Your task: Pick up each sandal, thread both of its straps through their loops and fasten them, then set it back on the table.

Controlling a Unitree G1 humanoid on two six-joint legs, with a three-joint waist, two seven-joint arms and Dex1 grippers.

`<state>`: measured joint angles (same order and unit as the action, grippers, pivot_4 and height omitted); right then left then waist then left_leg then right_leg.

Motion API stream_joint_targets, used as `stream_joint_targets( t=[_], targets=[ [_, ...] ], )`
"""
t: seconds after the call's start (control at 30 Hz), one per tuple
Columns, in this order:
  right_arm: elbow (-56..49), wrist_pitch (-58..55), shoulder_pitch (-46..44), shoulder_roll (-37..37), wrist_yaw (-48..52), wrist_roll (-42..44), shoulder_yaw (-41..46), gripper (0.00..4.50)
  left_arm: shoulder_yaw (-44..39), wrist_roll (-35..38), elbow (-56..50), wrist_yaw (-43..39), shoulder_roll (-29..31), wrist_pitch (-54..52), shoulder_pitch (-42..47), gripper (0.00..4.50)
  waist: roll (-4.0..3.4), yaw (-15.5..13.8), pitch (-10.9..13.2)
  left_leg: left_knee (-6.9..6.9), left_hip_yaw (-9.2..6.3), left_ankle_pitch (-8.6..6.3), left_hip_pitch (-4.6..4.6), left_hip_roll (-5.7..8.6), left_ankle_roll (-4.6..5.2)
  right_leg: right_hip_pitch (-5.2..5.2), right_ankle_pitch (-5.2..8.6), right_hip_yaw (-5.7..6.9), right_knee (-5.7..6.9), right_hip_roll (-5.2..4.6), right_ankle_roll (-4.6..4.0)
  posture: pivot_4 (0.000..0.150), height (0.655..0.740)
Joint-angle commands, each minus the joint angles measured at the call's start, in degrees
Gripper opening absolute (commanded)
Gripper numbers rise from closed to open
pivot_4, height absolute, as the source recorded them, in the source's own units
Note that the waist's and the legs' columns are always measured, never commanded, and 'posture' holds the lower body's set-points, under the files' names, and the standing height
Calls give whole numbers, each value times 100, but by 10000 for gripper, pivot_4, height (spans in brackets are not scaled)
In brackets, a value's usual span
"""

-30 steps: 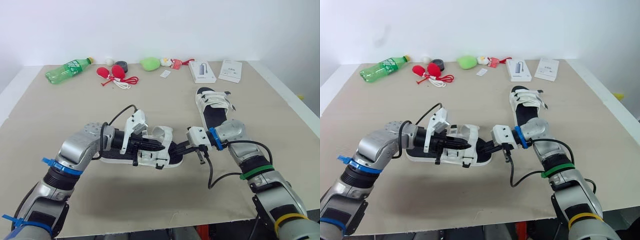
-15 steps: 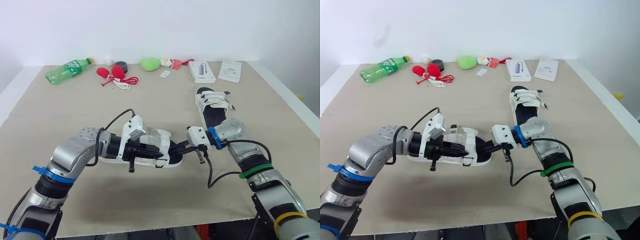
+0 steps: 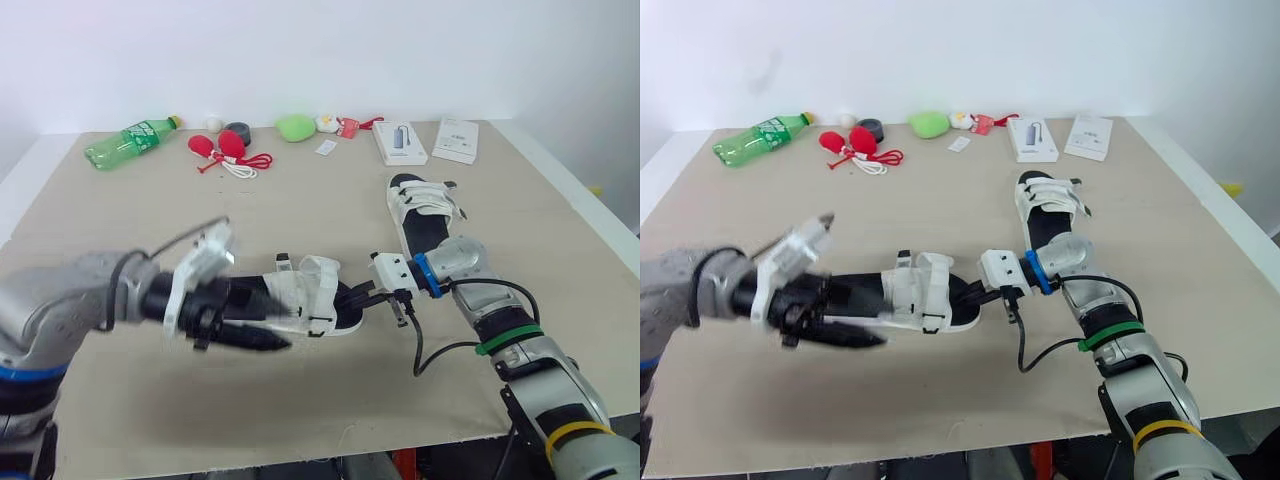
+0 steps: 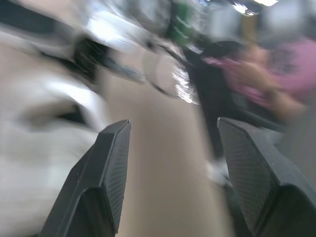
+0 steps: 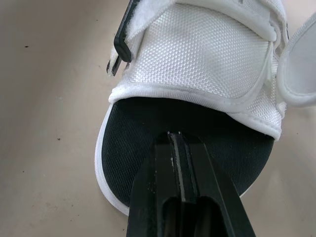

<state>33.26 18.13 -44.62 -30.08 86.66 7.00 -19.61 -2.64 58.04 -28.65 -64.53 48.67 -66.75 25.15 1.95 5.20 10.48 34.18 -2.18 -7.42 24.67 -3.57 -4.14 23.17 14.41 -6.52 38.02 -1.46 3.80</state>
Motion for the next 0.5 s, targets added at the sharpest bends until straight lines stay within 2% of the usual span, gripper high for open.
stream_joint_targets(
  t=[0.03, 0.17, 0.27, 0.5],
  targets=[
    [246, -54, 114, -76, 3, -354, -129, 0, 20, -208, -570, 481, -62, 327, -691, 28812, 8, 1, 4, 1, 0, 0, -1, 0, 0, -1, 0, 0, 0, 0, -1, 1500, 7400],
    [285, -25, 94, -70, 44, -362, -134, 0, 322, -1262, -613, 1438, -788, 1415, -1244, 28812, 17, -2, 7, 15, 0, -7, -21, 8, -11, -2, 0, -1, -10, -13, -2, 1500, 7400],
    [316, -8, 76, -69, 60, -375, -130, 0, 773, -1990, -707, 1685, -969, 2053, -1590, 28812, 22, 0, 9, 16, -2, -11, -21, 15, -19, -8, -5, -1, -49, -20, -9, 1500, 7400],
    [266, 13, 122, -87, 96, -377, -125, 0, 1224, -2579, -502, 2027, -1285, 2575, -1755, 28812, 24, -6, 7, 10, 5, -13, -17, 15, -19, -19, -8, -5, -85, -25, -8, 1500, 7400]
  ],
)
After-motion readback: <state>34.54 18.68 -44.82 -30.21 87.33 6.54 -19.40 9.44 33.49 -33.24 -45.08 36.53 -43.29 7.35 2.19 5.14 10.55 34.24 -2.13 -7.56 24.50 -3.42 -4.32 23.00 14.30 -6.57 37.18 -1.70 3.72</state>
